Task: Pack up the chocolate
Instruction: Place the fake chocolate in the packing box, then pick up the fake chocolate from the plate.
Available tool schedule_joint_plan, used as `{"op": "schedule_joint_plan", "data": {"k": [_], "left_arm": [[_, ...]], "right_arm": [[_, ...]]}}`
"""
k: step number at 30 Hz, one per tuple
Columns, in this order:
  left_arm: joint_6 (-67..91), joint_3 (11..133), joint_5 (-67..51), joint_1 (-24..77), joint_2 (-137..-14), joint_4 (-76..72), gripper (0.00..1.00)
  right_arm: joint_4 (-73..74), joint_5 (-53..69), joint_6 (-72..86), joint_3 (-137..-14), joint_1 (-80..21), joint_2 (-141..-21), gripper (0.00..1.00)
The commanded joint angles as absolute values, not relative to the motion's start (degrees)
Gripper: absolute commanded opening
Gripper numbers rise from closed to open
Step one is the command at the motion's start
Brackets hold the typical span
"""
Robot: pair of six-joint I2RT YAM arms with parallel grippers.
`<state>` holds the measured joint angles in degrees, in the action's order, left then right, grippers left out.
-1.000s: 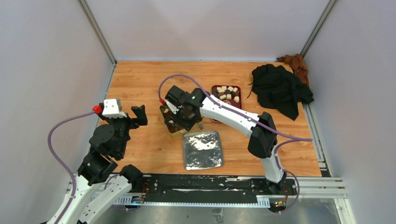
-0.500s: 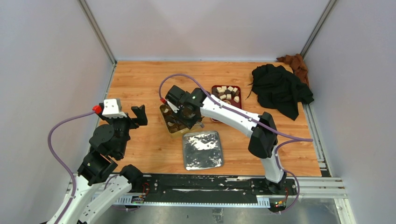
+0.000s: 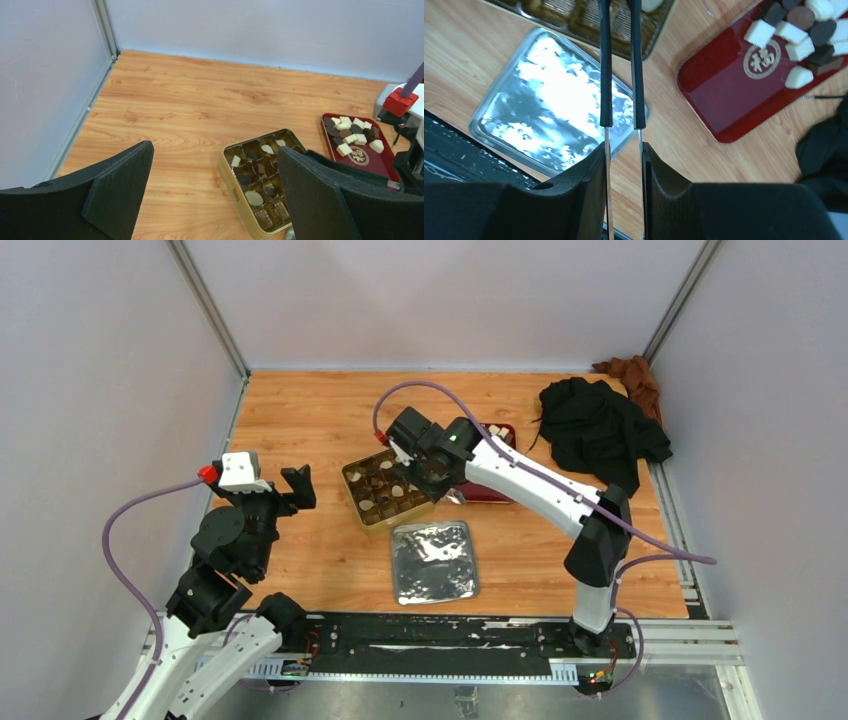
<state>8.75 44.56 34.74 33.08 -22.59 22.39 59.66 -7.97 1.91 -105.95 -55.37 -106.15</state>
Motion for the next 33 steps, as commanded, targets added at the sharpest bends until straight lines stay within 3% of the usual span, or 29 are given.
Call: {"op": "schedule_joint_plan", "data": {"k": [1,17,33], "left_arm": [[8.8,43.8,34.9,32.8,-22.0,21.3,1.00],[8.8,43.8,34.8,32.7,-22.3,21.3,1.00],[8.8,43.8,34.9,32.7,-22.5,21.2,1.00]], "right_arm": [[61.1,-10.7,2.6,-102.0,-52.3,-102.2,0.32],[58.6,-11.4,3.6,-90.0,-41.2,-97.1,0.31],[56.9,-10.3,1.9,-90.4,-34.7,-102.4,0.37]]}}
